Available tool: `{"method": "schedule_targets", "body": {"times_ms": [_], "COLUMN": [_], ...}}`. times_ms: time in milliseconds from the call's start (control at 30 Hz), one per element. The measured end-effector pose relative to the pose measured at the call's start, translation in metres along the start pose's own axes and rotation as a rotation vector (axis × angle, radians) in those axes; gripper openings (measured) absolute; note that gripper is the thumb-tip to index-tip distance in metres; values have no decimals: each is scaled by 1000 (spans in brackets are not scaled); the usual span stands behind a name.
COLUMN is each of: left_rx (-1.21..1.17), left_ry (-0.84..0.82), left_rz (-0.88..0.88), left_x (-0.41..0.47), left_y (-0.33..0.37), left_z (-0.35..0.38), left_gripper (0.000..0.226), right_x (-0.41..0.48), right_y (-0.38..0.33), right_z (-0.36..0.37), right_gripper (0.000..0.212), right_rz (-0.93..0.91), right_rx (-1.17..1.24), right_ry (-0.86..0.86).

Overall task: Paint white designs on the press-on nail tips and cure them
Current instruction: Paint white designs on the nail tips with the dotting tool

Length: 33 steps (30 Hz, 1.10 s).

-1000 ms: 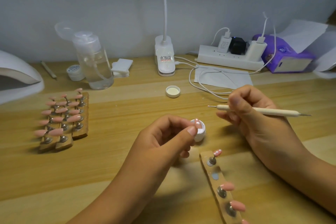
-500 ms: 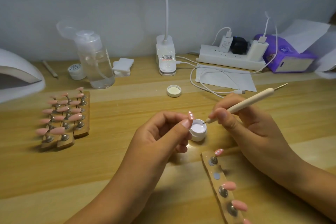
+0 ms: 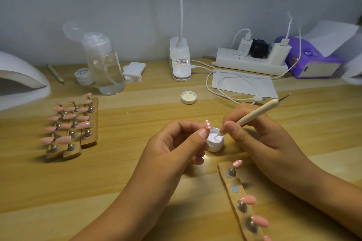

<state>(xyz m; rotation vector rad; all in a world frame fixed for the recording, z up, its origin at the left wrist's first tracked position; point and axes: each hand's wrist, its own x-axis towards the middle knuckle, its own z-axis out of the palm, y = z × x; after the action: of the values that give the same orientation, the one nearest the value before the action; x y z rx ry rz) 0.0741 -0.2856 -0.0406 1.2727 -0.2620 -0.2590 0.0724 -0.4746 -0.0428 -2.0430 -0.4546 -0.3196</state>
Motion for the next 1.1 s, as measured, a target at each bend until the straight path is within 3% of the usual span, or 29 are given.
{"method": "schedule_targets", "body": {"times_ms": [567, 900, 1100], "left_rx": [23, 26, 76], "left_ry": [-18, -22, -82], "left_rz": [-8, 1, 7], "left_x": [-1, -1, -4], "left_y": [0, 1, 2], "left_z": [0, 2, 5], "left_gripper": [9, 11, 6], "right_x": [0, -4, -7], "right_y": [-1, -7, -8], "right_z": [0, -3, -9], "right_gripper": [16, 6, 20], "right_rz": [-21, -61, -25], "right_rx": [7, 311, 477], "right_ry": [-14, 211, 270]}}
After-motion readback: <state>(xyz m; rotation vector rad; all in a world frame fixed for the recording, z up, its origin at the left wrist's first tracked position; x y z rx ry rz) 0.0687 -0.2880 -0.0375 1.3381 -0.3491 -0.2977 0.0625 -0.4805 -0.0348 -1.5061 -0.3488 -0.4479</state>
